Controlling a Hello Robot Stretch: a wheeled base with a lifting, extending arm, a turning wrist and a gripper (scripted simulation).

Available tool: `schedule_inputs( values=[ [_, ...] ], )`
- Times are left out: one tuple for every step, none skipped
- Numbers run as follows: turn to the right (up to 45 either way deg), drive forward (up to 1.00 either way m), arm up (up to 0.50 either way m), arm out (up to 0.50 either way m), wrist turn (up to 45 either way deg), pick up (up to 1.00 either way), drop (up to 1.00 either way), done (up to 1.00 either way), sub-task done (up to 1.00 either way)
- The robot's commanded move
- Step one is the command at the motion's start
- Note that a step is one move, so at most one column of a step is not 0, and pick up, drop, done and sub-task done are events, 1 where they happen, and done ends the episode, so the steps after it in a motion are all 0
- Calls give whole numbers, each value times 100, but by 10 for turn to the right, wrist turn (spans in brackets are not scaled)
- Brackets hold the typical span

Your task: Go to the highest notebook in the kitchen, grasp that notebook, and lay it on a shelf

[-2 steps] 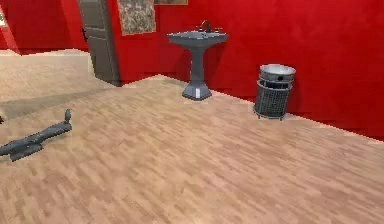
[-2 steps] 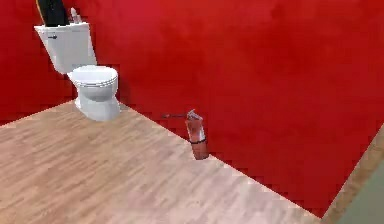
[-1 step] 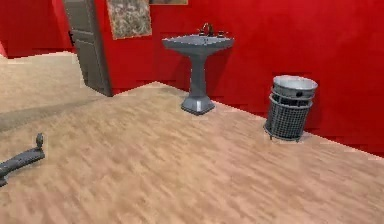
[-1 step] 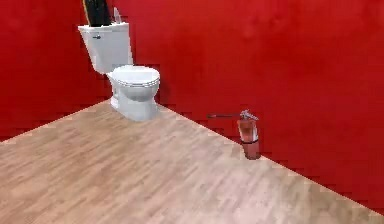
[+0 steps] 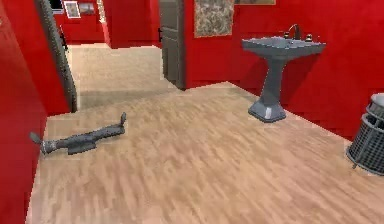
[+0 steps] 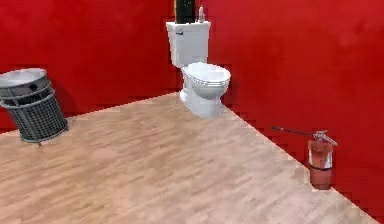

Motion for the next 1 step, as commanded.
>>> schedule_inputs(
  values=[
    [0, 100, 0, 0, 0, 0, 0, 0, 0]
  ],
)
